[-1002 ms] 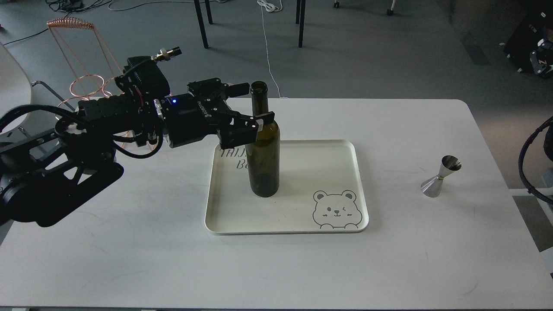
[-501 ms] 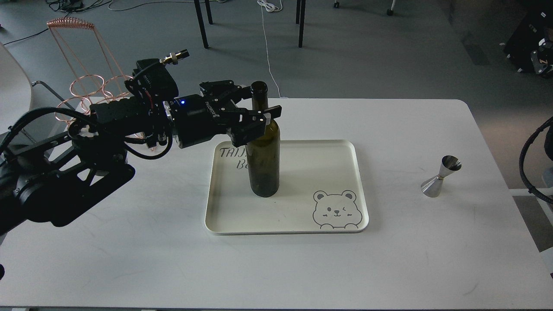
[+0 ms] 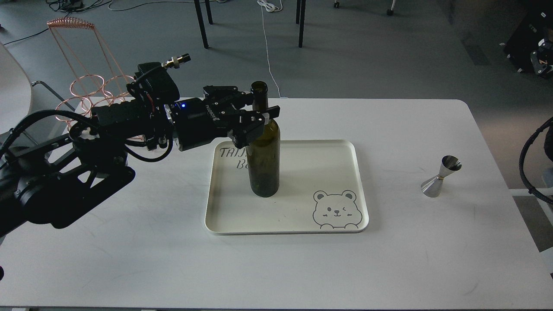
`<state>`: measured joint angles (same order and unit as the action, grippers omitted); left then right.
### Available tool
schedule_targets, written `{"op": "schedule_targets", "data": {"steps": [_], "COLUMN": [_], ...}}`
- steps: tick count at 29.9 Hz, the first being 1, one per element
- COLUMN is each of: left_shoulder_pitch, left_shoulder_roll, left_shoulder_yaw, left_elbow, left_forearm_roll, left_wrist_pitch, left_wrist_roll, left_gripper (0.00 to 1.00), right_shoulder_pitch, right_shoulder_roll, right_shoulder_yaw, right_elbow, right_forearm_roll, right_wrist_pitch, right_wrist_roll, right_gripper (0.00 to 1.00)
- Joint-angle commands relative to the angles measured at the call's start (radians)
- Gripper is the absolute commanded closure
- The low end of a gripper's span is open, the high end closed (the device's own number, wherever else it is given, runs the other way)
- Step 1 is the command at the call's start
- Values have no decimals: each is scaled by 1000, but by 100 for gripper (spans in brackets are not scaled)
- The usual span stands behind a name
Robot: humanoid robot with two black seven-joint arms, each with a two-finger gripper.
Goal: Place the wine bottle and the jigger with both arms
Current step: 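Close the left gripper around the bottle neck, then lift the bottle and carry it over the copper wire rack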
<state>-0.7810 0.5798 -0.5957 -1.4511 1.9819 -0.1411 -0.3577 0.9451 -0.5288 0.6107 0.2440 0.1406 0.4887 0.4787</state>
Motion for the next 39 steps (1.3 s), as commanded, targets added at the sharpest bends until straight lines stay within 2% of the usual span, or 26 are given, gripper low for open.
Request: {"op": "schedule_targets", "data": {"steps": [1,6,9,18,20,25,39], "left_shoulder_pitch": [-1,-11,-40,-194,-222,-242,-267], "left_shoulder_roll": [2,5,23,253,299,377,388], "left_shoulder_yaw": [-1,-3,-18,-12,-6,-3,-3], "left_elbow": [0,-12,-21,-63,-54,7,273], "left_forearm_roll": [2,-3,-12,-190,-206,-209,-189], "left_wrist_pitch": [0,0,-6,-12,-15,-61,-57], "left_wrist_roll": [-3,-7,-13,-18,-36,-67,-87], "left_gripper": [70,77,79,79,80,81,82], "right_shoulder_pitch": [0,0,1,1,1,4,11], "right_shoulder_roll": [1,1,0,-16,-16,-13,-14], "right_shoulder_yaw": [0,1,1,1,1,1,-3], "right_elbow": [0,1,0,0,0,1,5], "right_forearm_roll": [1,1,1,1,1,1,-1], "right_wrist_pitch": [0,0,0,0,0,0,0], "right_wrist_roll": [0,0,0,0,0,0,-2], "right_gripper": [4,4,4,4,4,4,4]}}
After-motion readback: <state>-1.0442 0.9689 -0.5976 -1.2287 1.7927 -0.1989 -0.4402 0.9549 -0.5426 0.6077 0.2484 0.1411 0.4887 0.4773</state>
